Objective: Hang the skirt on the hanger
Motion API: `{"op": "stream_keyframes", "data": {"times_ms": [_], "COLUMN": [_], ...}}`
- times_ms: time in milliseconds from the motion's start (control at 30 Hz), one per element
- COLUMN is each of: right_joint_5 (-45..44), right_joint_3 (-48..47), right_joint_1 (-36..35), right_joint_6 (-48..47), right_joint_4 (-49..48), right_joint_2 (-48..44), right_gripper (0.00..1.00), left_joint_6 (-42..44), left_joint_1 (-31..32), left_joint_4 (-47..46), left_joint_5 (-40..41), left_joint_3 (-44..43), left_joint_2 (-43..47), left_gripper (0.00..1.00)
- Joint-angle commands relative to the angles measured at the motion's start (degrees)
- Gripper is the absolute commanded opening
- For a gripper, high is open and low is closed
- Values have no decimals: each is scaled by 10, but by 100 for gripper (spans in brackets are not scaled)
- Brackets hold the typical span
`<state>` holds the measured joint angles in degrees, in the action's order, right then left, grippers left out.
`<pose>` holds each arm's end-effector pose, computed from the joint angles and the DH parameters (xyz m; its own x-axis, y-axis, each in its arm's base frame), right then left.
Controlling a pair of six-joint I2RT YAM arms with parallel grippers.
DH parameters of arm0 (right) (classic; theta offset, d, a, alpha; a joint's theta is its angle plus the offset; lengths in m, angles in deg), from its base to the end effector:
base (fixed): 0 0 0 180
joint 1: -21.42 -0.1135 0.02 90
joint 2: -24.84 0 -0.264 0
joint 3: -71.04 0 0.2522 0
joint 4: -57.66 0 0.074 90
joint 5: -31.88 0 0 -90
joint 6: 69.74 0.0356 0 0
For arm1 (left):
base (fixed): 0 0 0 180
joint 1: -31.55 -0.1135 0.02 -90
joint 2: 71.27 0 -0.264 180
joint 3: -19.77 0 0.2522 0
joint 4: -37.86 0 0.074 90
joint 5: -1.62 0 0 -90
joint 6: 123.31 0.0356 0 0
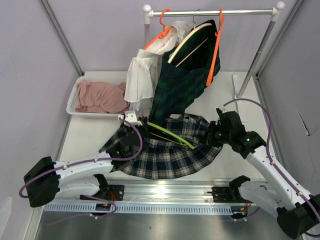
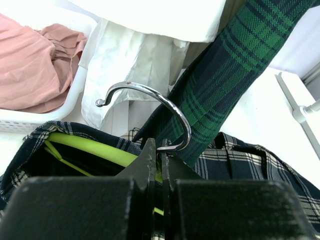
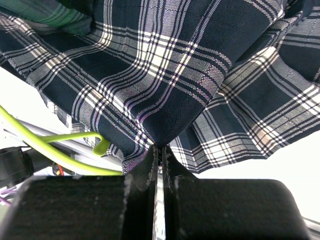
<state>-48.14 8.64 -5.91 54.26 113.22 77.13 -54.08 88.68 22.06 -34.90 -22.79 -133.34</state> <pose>0.1600 0.0896 0.2889 -0.8381 0.1868 -0.5125 -0.1104 0.8620 0.4947 0.1483 -0.1769 0.2564 -0.0557 -0.3026 -0.9515 0.0479 0.9511 -0.3053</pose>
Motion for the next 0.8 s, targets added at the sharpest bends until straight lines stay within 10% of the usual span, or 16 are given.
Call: {"op": "stream_keyframes", "data": {"times_ms": [0,767], "right_joint_5": [4,-22], "right_joint_3": [-15,40], "right_joint_1": [14,-46], "right_joint_6": [-23,18], "right_joint_4": [33,-9], "right_joint_2": [-9,-3], "right_gripper": [0,14], "left_joint_6": [72,130], "left_joint_1": [-13,19], "left_joint_4": [-18,-106], "left_joint_5": [106,223], "left_joint_3": [12,-3], "left_joint_2": [-10,-127], "left_gripper": [0,0]}}
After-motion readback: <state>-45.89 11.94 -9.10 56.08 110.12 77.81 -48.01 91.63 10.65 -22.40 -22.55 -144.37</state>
